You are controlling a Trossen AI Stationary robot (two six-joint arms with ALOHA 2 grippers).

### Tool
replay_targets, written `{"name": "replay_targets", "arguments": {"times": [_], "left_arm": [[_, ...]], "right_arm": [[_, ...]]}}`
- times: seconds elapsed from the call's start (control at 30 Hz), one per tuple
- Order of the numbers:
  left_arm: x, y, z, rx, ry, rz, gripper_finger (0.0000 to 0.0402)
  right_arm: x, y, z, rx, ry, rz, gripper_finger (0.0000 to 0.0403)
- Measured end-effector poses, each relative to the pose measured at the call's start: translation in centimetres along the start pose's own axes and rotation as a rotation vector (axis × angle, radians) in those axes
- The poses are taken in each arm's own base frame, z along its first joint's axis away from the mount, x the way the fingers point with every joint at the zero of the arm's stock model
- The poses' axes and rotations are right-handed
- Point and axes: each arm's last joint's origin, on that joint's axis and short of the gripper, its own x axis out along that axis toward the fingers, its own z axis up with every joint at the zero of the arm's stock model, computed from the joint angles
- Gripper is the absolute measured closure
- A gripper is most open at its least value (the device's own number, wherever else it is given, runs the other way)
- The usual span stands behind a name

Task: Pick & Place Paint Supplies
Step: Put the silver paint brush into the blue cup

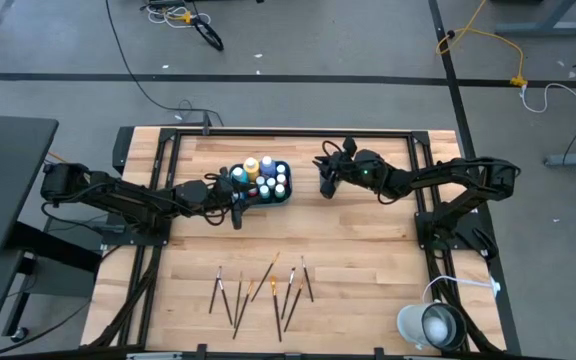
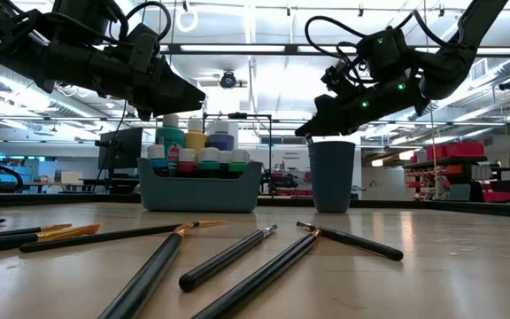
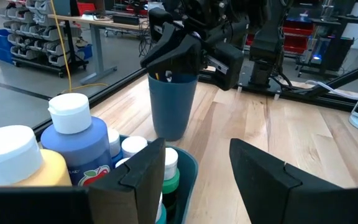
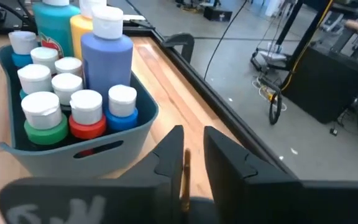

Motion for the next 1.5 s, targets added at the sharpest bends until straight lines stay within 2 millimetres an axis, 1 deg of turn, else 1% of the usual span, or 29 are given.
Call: {"name": "replay_targets", "arguments": {"times": [0.23,0.4,0.53,0.63,0.77,0.87,0.97,1.13,1.33,1.43,1.5], "left_arm": [[0.0,0.0,0.0,0.0,0.0,0.0,0.0212],[0.0,0.0,0.0,-0.022,0.001,-0.016,0.0212],[0.1,-0.3,0.2,-0.039,0.002,-0.053,0.0212],[0.3,-0.8,0.8,-0.025,-0.005,-0.075,0.0212],[0.6,-2.0,1.5,0.011,0.032,-0.098,0.0212],[0.9,-3.0,2.1,0.036,0.109,-0.084,0.0212],[1.0,-3.9,2.7,0.012,0.178,-0.054,0.0212],[0.7,-5.5,3.4,-0.026,0.239,-0.093,0.0212],[-0.5,-7.7,3.2,-0.082,0.352,-0.131,0.0212],[-1.5,-8.7,3.0,-0.09,0.488,-0.13,0.0212],[-2.3,-9.0,2.8,-0.141,0.61,-0.113,0.0212]], "right_arm": [[-0.2,-0.1,1.1,-0.035,-0.099,-0.008,0.0304],[-0.8,0.3,2.2,-0.036,-0.157,0.053,0.0291],[-1.7,1.4,3.4,-0.04,-0.22,0.141,0.028],[-2.4,2.6,4.1,-0.047,-0.256,0.217,0.0267],[-2.9,4.3,4.1,-0.058,-0.25,0.28,0.0245],[-3.1,5.2,4.0,-0.066,-0.228,0.318,0.023],[-3.4,6.0,4.0,-0.07,-0.231,0.346,0.0219],[-3.8,7.0,4.1,-0.076,-0.237,0.379,0.0216],[-4.0,7.3,4.1,-0.078,-0.237,0.387,0.022],[-4.0,7.4,4.1,-0.079,-0.233,0.39,0.022],[-4.0,7.4,4.1,-0.079,-0.232,0.39,0.022]]}}
